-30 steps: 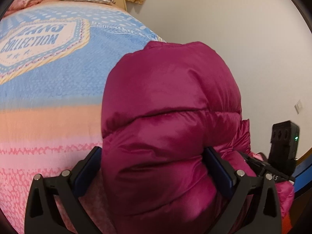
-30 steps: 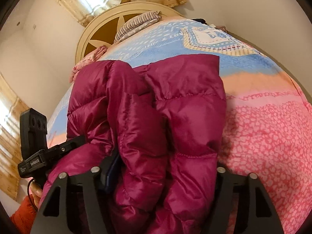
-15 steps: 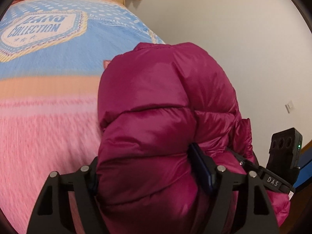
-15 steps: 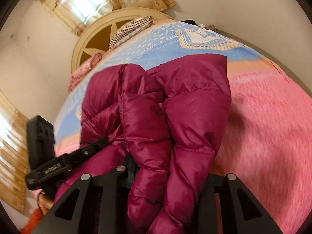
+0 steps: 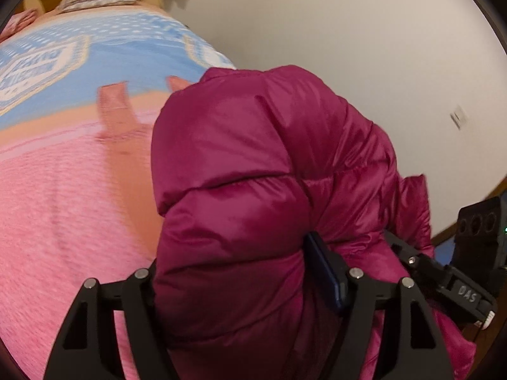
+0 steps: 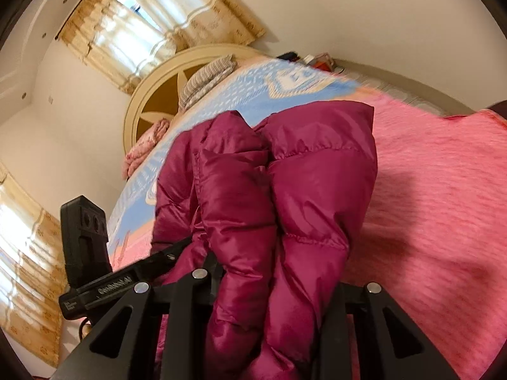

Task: Fold large clothes
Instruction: 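Lift the folded jacket bundle with both grippers and carry it toward the stool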

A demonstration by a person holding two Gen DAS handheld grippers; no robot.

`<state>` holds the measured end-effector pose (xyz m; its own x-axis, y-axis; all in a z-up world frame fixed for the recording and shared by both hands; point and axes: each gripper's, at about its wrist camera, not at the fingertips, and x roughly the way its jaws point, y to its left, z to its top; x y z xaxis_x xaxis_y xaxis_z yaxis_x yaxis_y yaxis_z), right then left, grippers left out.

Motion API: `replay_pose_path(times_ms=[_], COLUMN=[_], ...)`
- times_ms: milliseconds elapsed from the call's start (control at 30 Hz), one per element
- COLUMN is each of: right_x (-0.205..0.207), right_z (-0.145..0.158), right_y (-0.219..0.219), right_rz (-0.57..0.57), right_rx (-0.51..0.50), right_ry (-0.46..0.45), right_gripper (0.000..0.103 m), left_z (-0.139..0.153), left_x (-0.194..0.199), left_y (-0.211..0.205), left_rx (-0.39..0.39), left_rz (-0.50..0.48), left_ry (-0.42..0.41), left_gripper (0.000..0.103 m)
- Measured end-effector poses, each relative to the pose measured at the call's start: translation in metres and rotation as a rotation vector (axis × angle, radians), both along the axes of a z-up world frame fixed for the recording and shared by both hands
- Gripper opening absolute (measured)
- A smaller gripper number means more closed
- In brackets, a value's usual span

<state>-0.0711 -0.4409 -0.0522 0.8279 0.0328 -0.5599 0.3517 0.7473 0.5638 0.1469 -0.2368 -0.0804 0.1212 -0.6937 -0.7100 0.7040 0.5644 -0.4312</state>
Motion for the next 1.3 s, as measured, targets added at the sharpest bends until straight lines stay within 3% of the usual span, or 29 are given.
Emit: replay_pose_path(times_ms=[233, 567, 800, 1033, 1167, 1300], right_x=[-0.066, -0.099, -0.103, -0.103, -0.105, -0.131], right_z=[0.027, 0.013, -0.019, -0.037, -0.037, -0.016], right_y=[-0.024, -0.088, -0.12, -0.126, -0.126, -0.119], right_rz=[-0.112, -0.245, -0.288, -0.294, -0.296, -0.337], right_rx=[-0.081, -0.115, -0.102, -0.11, -0.105, -0.133], right_ry=[0.004, 0.045, 0.119, 0.152, 0.16, 0.166], right_gripper=[0.027, 0.025, 0.025, 0.025, 0.029, 0.034], left_z=[0.013, 0.015, 0.004, -0.009, -0.012, -0.012], left_x=[-0.054, -0.089, -0.097, -0.084, -0.087, -0.092], left_y=[-0.065, -0.136, -0.156, -0.18, -0.182, -0.18], left_rx=[0.031, 0.136, 0.206, 0.236, 0.24, 0.243], left_rz=[-0.133, -0.176, -0.167, -0.167, -0.168, -0.17], left_ry=[-0.057, -0.221, -0.34, -0.374, -0.369, -0.392], left_gripper=[0.071, 0.07, 0.07, 0.079, 0.084, 0.084])
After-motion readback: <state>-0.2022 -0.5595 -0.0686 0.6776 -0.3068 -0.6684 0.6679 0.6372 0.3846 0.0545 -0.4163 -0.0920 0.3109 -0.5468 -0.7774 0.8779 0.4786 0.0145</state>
